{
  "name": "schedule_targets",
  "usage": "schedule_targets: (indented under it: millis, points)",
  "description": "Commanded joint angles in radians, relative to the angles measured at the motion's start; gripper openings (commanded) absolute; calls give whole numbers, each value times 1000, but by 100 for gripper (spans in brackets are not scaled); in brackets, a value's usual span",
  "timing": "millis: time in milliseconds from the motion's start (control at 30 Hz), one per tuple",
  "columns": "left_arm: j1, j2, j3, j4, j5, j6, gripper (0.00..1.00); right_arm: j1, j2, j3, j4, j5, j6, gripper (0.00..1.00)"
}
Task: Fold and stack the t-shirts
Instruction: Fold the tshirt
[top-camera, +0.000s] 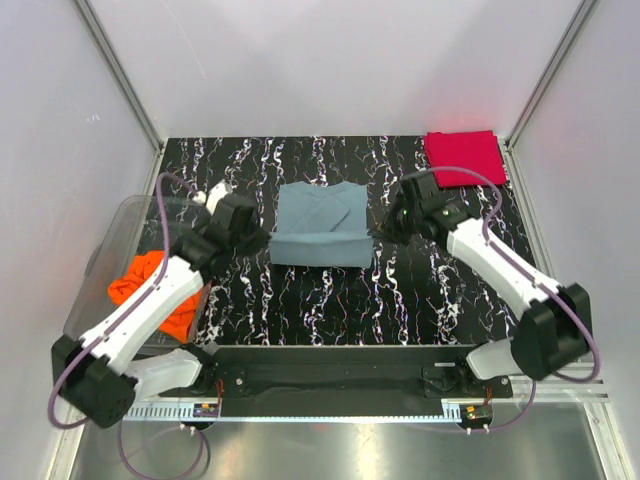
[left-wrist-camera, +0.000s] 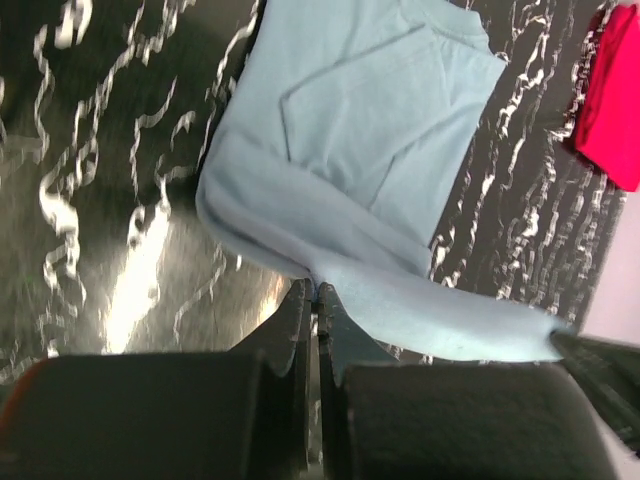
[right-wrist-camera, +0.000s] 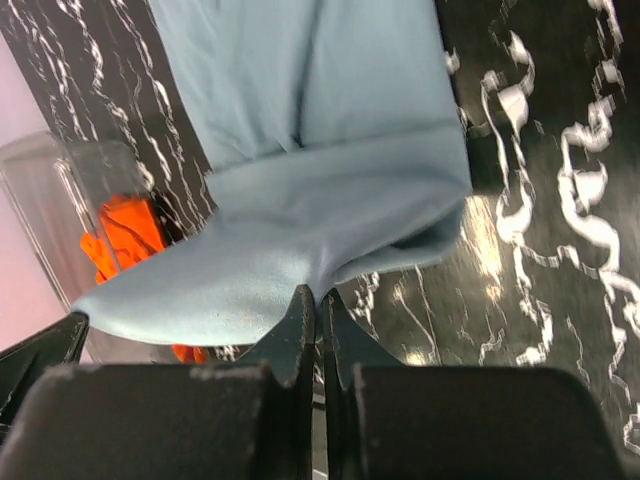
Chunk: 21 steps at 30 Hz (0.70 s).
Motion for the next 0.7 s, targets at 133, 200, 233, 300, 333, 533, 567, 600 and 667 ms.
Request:
schedule_targets:
  millis: [133, 200, 233, 300, 333, 533, 567, 600, 667]
  points:
    - [140, 234, 234, 115, 119, 216, 0, -123, 246, 298, -42, -153, -179, 0]
    - [184, 309, 268, 136, 158, 231, 0, -145, 318, 379, -51, -177, -194, 0]
    - [198, 332, 306, 142, 166, 238, 0, -160, 342, 405, -56, -197, -199, 0]
    - [230, 398, 343, 154, 187, 251, 0, -172, 408, 483, -70, -217, -210, 0]
    - [241, 422, 378, 162, 196, 256, 0, -180, 430, 507, -73, -223, -214, 0]
    - [316, 625, 536, 197, 294, 278, 0, -223, 606, 666, -73, -268, -218, 0]
    - [322, 653, 556, 207, 320, 284, 0, -232, 649, 688, -73, -271, -219, 0]
    - [336, 679, 596, 210, 337, 288, 0, -235, 671, 727, -74, -274, -216, 0]
    - [345, 768, 639, 223, 366, 307, 0, -243, 739, 769, -73, -289, -213, 0]
